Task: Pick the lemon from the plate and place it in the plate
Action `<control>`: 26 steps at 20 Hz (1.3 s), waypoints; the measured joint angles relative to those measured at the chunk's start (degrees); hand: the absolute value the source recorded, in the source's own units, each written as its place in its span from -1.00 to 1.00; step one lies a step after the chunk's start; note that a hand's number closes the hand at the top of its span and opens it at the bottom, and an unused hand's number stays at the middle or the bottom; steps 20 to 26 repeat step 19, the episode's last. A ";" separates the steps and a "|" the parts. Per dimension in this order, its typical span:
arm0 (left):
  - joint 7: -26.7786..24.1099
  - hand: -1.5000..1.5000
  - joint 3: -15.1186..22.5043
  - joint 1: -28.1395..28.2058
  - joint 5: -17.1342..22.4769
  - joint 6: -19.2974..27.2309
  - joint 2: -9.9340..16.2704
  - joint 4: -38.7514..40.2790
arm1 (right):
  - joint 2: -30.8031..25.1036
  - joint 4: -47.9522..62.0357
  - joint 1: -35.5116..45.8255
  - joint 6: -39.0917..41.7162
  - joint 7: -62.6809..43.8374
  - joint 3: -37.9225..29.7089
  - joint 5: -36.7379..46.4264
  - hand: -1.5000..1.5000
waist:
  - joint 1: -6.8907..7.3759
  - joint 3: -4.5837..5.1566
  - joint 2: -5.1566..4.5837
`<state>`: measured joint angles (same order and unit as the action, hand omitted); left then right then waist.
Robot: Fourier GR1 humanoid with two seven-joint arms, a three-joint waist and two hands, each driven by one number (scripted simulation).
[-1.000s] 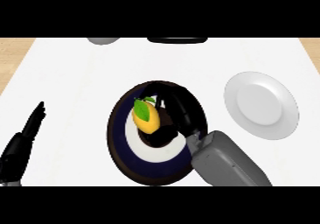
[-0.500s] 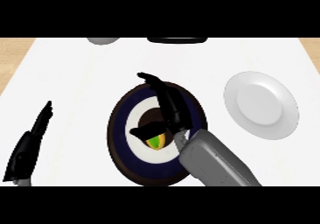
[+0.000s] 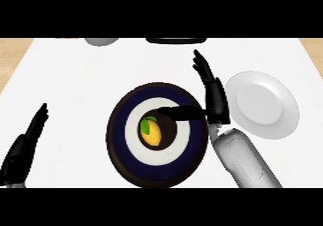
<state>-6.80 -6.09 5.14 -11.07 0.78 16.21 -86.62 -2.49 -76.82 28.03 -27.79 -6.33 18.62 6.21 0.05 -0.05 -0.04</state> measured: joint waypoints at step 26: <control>-1.25 0.00 -2.39 0.53 -0.08 -2.72 0.27 -0.23 | -15.62 21.14 -6.91 32.69 35.95 -26.00 -20.70 -1.00 | 0.39 0.01 -0.07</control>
